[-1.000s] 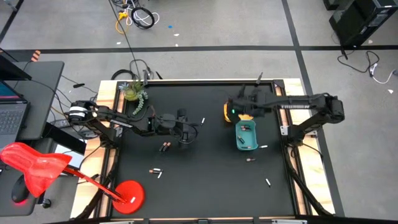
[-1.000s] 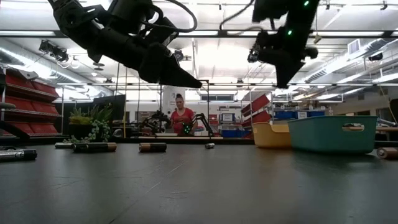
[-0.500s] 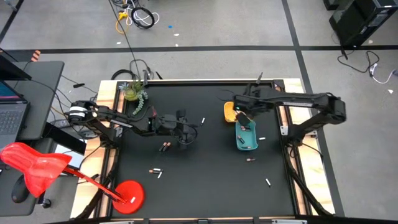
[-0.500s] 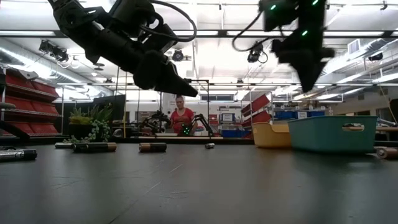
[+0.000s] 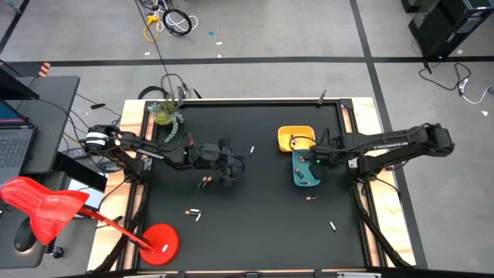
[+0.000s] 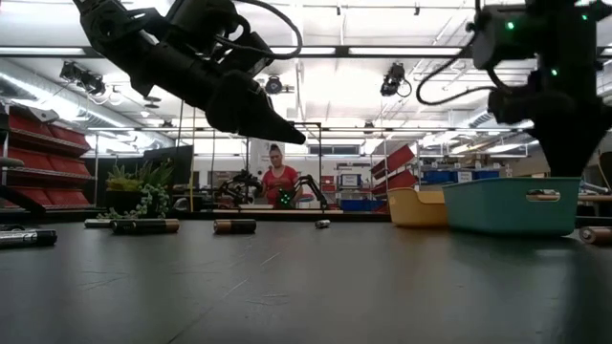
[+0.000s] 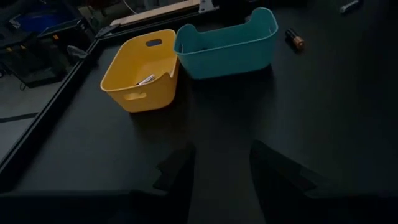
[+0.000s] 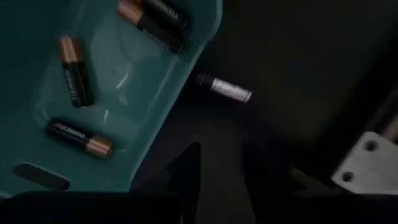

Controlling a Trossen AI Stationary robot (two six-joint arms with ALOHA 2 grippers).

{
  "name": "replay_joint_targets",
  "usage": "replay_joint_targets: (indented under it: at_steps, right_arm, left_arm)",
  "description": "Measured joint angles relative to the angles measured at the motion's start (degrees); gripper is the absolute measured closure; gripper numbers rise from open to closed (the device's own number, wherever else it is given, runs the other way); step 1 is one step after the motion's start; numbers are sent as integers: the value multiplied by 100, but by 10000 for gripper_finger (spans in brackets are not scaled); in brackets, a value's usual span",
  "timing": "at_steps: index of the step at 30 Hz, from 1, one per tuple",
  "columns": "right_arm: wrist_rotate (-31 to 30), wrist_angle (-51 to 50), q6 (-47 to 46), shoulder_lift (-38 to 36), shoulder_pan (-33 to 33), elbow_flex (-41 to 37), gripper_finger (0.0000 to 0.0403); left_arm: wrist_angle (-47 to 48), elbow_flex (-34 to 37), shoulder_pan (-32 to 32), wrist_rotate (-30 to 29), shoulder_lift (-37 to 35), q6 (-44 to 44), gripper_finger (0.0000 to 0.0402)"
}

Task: Sort batteries
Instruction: Put the silver black battery into the yellow bin

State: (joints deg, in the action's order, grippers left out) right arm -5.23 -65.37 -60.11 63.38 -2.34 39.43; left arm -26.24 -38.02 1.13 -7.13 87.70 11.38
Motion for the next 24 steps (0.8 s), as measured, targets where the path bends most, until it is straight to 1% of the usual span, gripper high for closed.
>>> replay_joint_targets:
  at_steps: [3, 8, 12, 15, 18, 24]
  right_arm:
    - [-23, 129, 484, -40, -3, -223, 277]
    - [-554, 183, 1533, -27, -29, -272, 271]
    - [-641, 353, 2112, 9, -394, -270, 260]
    - [-626, 383, 2464, 189, -773, -270, 257]
    - [-416, 488, 2792, 414, -1044, -270, 258]
    - [22, 575, 3166, 776, -1146, -270, 258]
  left_arm:
    - [34, 0, 0, 0, 0, 1, 245]
    - [12, 0, 0, 2, 0, 91, 245]
    - [-86, 0, 0, 1, 0, 198, 245]
    - [-118, 0, 0, 2, 0, 201, 245]
    - [-104, 0, 0, 2, 0, 201, 245]
    - [-11, 0, -4, 4, 0, 206, 245]
